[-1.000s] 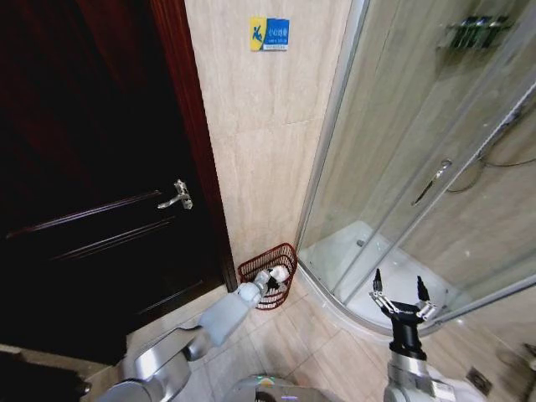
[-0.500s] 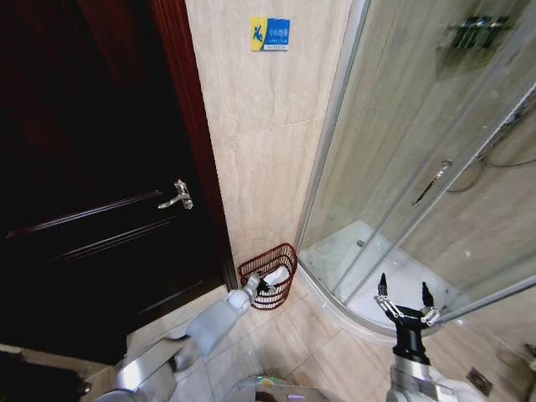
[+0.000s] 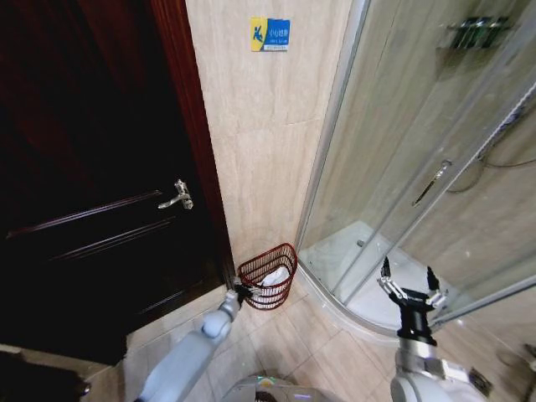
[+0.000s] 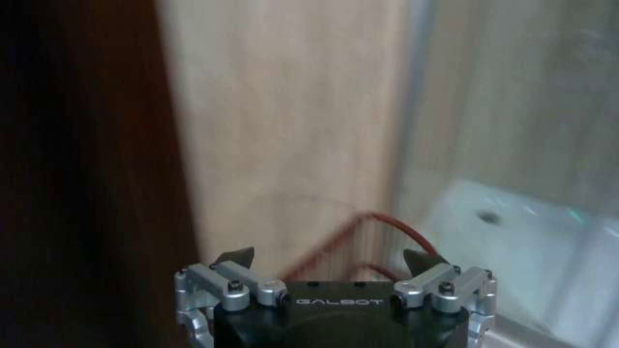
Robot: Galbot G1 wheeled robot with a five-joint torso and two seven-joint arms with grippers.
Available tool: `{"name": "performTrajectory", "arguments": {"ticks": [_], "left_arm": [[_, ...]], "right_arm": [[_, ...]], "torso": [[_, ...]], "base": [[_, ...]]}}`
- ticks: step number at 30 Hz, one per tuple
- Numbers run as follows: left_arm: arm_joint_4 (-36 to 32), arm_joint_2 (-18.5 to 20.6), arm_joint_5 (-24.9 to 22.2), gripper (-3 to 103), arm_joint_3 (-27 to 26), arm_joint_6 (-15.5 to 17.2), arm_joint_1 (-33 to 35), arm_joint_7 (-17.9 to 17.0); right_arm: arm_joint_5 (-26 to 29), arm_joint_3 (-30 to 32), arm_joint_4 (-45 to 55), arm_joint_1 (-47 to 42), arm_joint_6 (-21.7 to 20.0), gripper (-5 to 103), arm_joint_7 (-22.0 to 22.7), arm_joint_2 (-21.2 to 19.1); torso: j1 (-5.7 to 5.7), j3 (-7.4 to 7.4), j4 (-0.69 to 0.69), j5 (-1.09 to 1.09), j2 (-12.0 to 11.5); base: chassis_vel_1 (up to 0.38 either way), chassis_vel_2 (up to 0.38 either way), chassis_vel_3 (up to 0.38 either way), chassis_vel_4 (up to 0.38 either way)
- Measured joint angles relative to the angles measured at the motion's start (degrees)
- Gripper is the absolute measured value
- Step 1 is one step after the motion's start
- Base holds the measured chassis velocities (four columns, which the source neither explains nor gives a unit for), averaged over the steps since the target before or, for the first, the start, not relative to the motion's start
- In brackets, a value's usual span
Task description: Discard the used towel into the hamper.
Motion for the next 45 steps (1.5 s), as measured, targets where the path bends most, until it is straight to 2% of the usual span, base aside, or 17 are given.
{"name": "performTrajectory", "arguments": {"ticks": [2, 4, 5, 8, 9, 12, 15, 20, 24, 26, 27, 28, 31, 32, 35, 40, 45], "left_arm": [[-6.2, -2.0, 2.2, 100, -10.3, -2.6, 5.9, 1.1], [-10.4, -5.4, 3.3, 100, -17.0, -3.7, 9.5, 1.8], [-10.4, -5.4, 3.3, 100, -17.0, -3.7, 9.5, 1.8], [-17.5, -11.3, 3.8, 100, -25.8, -5.2, 14.4, 2.8], [-17.5, -11.3, 3.8, 100, -25.8, -5.2, 14.4, 2.8], [-22.2, -17.1, 4.7, 100, -31.0, -7.6, 18.0, 4.3], [-25.0, -19.6, 5.0, 100, -32.2, -8.0, 20.1, 4.1], [-31.0, -20.3, 4.0, 100, -32.0, -7.5, 24.1, 3.6], [-36.1, -18.8, 1.8, 100, -30.1, -5.8, 26.9, 3.5], [-40.6, -17.6, 1.3, 100, -29.6, -3.5, 28.4, 3.4], [-42.9, -17.2, 1.3, 100, -29.8, -1.2, 29.1, 4.0], [-42.9, -17.2, 1.3, 100, -29.8, -1.2, 29.1, 4.0], [-49.9, -15.6, 1.5, 100, -30.7, 7.3, 31.0, 5.2], [-49.9, -15.6, 1.5, 100, -30.7, 7.3, 31.0, 5.2], [-53.4, -14.4, 1.4, 100, -32.4, 13.0, 31.2, 7.2], [-54.9, -13.9, 0.6, 100, -32.1, 15.8, 32.1, 7.6], [-55.4, -14.6, 0.6, 100, -30.6, 16.2, 32.4, 7.1]], "right_arm": [[0.1, -0.1, 1.2, 0.1, -0.5, 100, -1.0, -0.4], [0.3, -0.4, 1.1, 0.1, -0.2, 100, -1.2, -0.4], [0.3, -0.4, 1.1, 0.1, -0.2, 100, -1.2, -0.4], [1.1, -0.9, 1.1, -1.0, 0.0, 100, -1.4, -0.5], [1.1, -0.9, 1.1, -1.0, 0.0, 100, -1.4, -0.5], [1.6, -1.1, 0.9, -1.1, 0.1, 100, -1.4, -0.9], [1.8, -1.1, 0.0, -1.0, 0.2, 100, -1.3, -1.2], [2.8, -1.1, -0.6, -1.3, 0.5, 100, -1.3, -2.1], [3.0, -1.2, -0.8, -1.3, 0.7, 100, -1.3, -2.2], [3.2, -1.3, -0.9, -1.3, 0.8, 100, -1.3, -2.4], [3.3, -1.3, -1.0, -1.3, 0.8, 100, -1.3, -2.5], [3.3, -1.3, -1.0, -1.3, 0.8, 100, -1.3, -2.5], [3.6, -1.2, -1.2, -0.7, 0.4, 100, -1.3, -3.0], [3.6, -1.2, -1.2, -0.7, 0.4, 100, -1.3, -3.0], [3.7, -1.3, -1.6, 0.4, -0.4, 100, -1.2, -3.1], [3.6, -1.8, -2.1, 1.7, -1.4, 100, -1.1, -2.9], [3.4, -2.0, -2.4, 2.4, -2.0, 100, -1.1, -2.8]], "torso": [[0.0, -0.01, 0.0, 0.03, 0.0], [0.0, 0.0, 0.0, 0.02, 0.0], [0.0, 0.0, 0.0, 0.02, 0.0], [0.0, 0.0, -0.02, 0.03, 0.0], [0.0, 0.0, -0.02, 0.03, 0.0], [0.0, 0.0, -0.01, 0.03, 0.0], [0.0, 0.0, -0.01, 0.04, 0.0], [0.01, 0.0, -0.01, 0.05, 0.0], [0.01, 0.0, -0.01, 0.03, 0.0], [0.01, 0.0, -0.02, 0.03, 0.0], [0.0, 0.01, -0.02, 0.03, 0.0], [0.0, 0.01, -0.02, 0.03, 0.0], [0.0, 0.0, -0.01, 0.04, 0.0], [0.0, 0.0, -0.01, 0.04, 0.0], [0.01, 0.01, -0.01, 0.04, 0.0], [0.01, 0.01, -0.01, 0.03, 0.0], [0.01, 0.01, -0.01, 0.04, 0.0]], "base": [[0.0, 0.0, 0.0, 0.0], [0.0, 0.0, 0.0, 0.0], [0.0, 0.0, 0.0, 0.0], [0.0, 0.0, 0.0, 0.0], [0.0, 0.0, 0.0, 0.0], [0.0, 0.0, 0.0, 0.0], [0.0, 0.0, 0.0, 0.0], [0.0, 0.0, 0.0, 0.0], [0.0, 0.0, 0.0, 0.0], [0.0, 0.0, 0.0, 0.0], [0.0, 0.0, 0.0, 0.0], [0.0, 0.0, 0.0, 0.0], [0.0, 0.0, 0.0, 0.0], [0.0, 0.0, 0.0, 0.0], [0.0, 0.0, 0.0, 0.0], [0.0, 0.0, 0.0, 0.0], [0.0, 0.0, 0.0, 0.0]]}}
